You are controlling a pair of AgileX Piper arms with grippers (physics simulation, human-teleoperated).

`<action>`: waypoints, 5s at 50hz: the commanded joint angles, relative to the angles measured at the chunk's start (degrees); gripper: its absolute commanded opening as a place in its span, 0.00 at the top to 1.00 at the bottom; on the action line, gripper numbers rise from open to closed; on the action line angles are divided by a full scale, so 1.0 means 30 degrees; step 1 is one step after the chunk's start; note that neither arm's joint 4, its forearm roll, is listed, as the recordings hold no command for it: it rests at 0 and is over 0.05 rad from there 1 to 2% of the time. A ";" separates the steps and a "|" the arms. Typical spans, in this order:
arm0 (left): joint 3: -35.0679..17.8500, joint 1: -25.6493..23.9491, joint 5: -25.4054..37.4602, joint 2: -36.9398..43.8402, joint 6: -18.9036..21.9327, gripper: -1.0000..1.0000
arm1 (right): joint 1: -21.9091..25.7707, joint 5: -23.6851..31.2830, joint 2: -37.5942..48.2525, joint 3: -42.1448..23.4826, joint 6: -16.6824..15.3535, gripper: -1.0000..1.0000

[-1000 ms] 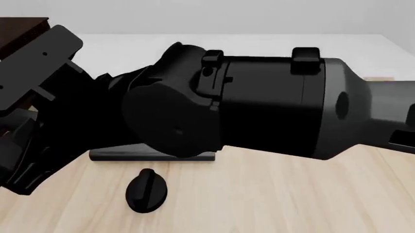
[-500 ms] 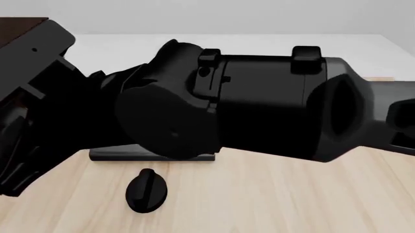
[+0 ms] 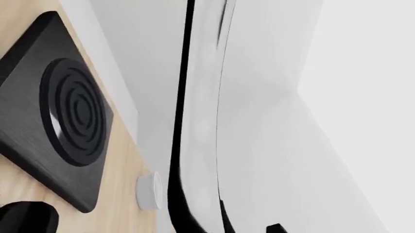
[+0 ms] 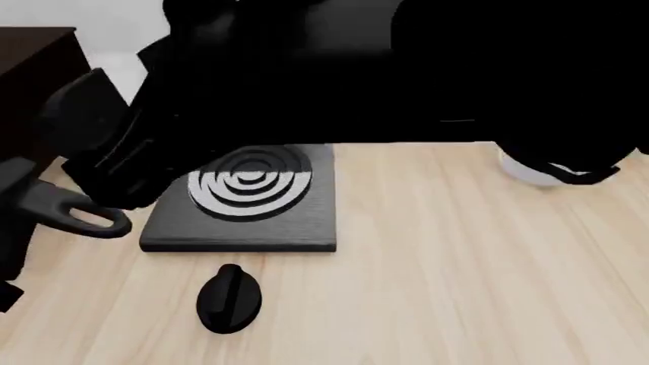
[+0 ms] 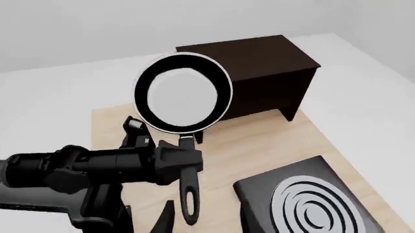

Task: Put the frying pan on the cabinet shelf.

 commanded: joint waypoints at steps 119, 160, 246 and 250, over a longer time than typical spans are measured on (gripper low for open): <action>-0.8046 0.5841 -1.2749 1.8247 -0.5730 1.00 | -1.9058 0.0336 -2.6591 2.0464 0.7116 0.00; -1.0377 0.8778 -1.3831 2.1862 -0.7955 1.00 | -1.9153 0.0574 -2.6590 2.0708 0.6986 0.00; -0.7937 1.1401 -1.8509 2.4751 -0.9697 0.00 | -1.9135 0.0881 -2.6592 2.0926 0.6582 0.00; -0.7520 1.1116 -1.8540 2.4003 -0.9647 0.00 | -1.9154 0.0904 -2.6592 2.0912 0.6602 0.00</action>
